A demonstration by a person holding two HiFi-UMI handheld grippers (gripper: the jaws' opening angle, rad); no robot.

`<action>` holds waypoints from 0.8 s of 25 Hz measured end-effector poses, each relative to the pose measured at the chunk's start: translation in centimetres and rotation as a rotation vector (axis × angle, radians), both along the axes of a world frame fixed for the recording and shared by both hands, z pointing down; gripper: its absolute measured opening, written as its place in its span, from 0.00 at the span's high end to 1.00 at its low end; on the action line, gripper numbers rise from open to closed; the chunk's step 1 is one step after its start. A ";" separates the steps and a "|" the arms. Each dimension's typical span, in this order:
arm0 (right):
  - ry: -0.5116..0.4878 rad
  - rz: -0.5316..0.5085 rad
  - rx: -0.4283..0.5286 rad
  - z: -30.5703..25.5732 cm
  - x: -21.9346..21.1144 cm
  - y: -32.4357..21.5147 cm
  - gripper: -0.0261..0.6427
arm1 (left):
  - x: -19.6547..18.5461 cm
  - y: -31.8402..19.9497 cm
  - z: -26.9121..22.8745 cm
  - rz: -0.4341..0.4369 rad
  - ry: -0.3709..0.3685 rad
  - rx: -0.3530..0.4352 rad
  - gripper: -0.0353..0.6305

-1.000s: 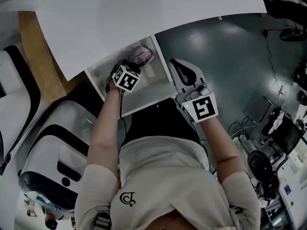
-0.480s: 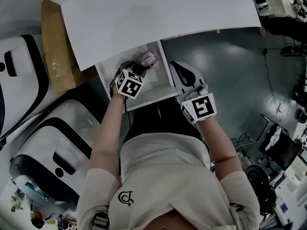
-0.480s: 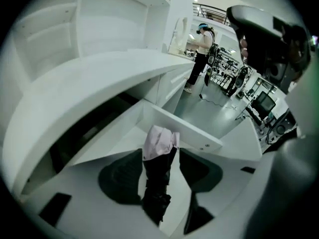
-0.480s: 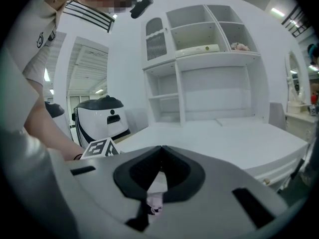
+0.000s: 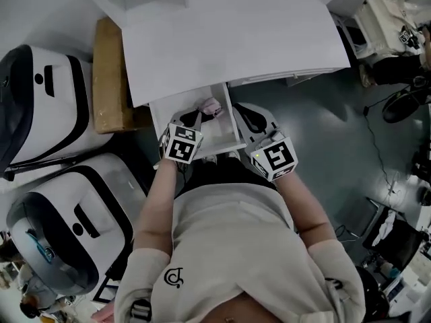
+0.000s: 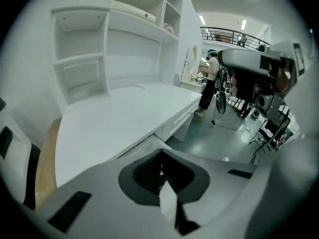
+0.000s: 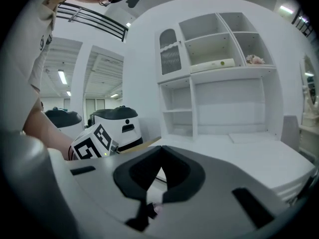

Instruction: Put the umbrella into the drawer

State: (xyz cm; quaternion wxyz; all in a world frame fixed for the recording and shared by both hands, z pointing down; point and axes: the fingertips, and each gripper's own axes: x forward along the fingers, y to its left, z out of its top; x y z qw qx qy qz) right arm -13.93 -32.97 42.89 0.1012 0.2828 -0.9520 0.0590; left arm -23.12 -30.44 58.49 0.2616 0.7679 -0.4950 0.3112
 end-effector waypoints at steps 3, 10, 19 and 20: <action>-0.026 -0.018 0.004 -1.7 0.1 0.2 0.95 | -0.1 0.1 -3.8 -0.027 -0.014 0.094 0.93; -0.060 -0.070 0.079 -6.1 -0.4 -0.1 0.95 | -1.3 -1.0 -13.7 -0.091 -0.002 0.335 0.93; -0.125 -0.111 0.129 -9.7 -1.6 -1.0 0.95 | -5.6 0.1 -25.1 -0.223 0.032 0.660 0.93; -0.134 -0.116 0.137 -10.3 -1.8 -1.0 0.95 | -6.0 0.5 -26.1 -0.237 0.040 0.695 0.93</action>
